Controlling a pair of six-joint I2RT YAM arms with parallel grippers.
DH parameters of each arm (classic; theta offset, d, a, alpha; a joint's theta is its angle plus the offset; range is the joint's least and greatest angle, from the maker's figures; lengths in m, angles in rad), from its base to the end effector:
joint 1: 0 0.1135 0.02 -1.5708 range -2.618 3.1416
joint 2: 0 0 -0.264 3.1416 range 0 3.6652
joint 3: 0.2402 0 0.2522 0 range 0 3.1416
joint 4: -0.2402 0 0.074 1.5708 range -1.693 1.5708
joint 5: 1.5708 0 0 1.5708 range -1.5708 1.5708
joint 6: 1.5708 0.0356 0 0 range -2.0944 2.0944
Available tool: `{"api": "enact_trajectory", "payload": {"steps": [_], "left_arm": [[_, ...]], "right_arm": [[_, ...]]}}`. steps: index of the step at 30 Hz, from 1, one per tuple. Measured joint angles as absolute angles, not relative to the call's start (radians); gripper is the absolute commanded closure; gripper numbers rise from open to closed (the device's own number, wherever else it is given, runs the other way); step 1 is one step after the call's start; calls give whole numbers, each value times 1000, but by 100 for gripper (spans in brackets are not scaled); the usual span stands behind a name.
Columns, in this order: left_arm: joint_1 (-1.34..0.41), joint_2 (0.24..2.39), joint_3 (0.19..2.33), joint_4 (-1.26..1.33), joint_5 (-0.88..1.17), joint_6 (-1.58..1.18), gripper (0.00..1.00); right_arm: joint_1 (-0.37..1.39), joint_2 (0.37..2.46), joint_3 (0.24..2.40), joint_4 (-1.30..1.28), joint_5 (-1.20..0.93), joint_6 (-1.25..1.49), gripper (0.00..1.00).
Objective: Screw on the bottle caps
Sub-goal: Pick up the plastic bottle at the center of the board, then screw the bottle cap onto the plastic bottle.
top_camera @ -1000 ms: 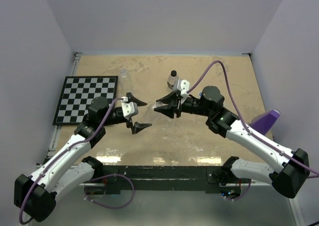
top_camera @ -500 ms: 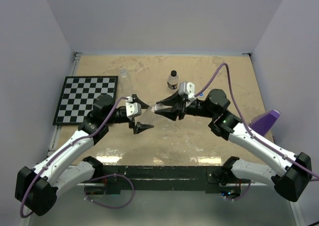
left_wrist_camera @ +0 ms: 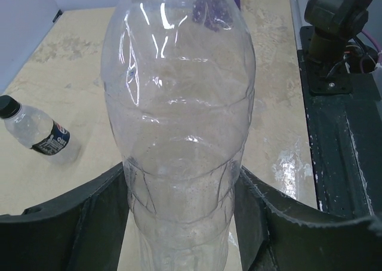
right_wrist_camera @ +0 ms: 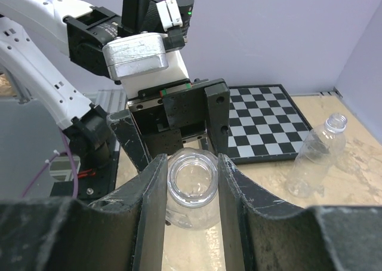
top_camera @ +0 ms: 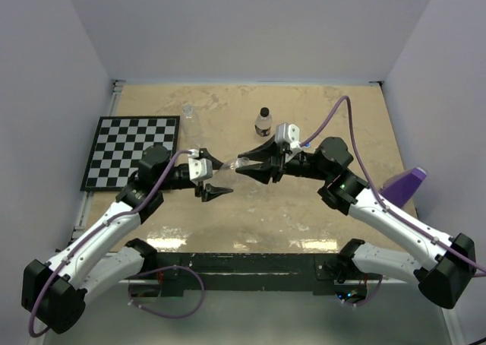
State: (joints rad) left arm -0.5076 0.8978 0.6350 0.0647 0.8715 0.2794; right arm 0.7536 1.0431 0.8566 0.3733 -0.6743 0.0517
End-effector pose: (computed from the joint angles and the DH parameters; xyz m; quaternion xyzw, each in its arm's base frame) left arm 0.1638 -0.1223 0.2952 0.5159 0.5451 -0.3898 0.5336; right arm 0.1590 0.1797 0.3740 -0.4462 0.4779 0.4789 0.5858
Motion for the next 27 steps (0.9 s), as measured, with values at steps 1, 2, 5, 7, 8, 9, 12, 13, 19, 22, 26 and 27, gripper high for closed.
{"api": "enact_trajectory", "payload": {"steps": [1, 2, 5, 7, 8, 9, 12, 13, 19, 22, 26, 27], "left_arm": [[-508, 893, 634, 64, 864, 276, 40], [-508, 890, 634, 64, 857, 274, 41], [-511, 877, 634, 62, 793, 271, 43], [-511, 869, 634, 57, 737, 266, 44], [-511, 865, 634, 53, 703, 261, 44], [-511, 861, 634, 47, 669, 254, 45], [-511, 854, 634, 26, 564, 243, 47], [-511, 854, 634, 17, 533, 242, 48], [-511, 857, 634, -45, 400, 218, 54], [-511, 857, 634, -64, 360, 218, 62], [-511, 844, 634, -81, 311, 218, 69], [-511, 836, 634, -82, 303, 218, 71]], "right_arm": [[754, 1040, 857, 372, -667, 57, 49], [754, 1038, 856, 370, -662, 64, 42], [754, 1022, 856, 345, -601, 94, 25], [752, 1007, 859, 312, -534, 107, 19], [748, 999, 865, 285, -493, 116, 16], [739, 995, 874, 254, -452, 121, 13], [690, 994, 916, 165, -339, 136, 10], [656, 995, 933, 126, -291, 141, 9], [480, 1133, 1066, -85, -55, 142, 8], [433, 1270, 1112, -162, 49, 139, 8], [340, 1446, 1115, -258, 118, 136, 12], [313, 1481, 1115, -274, 126, 134, 12]]}}
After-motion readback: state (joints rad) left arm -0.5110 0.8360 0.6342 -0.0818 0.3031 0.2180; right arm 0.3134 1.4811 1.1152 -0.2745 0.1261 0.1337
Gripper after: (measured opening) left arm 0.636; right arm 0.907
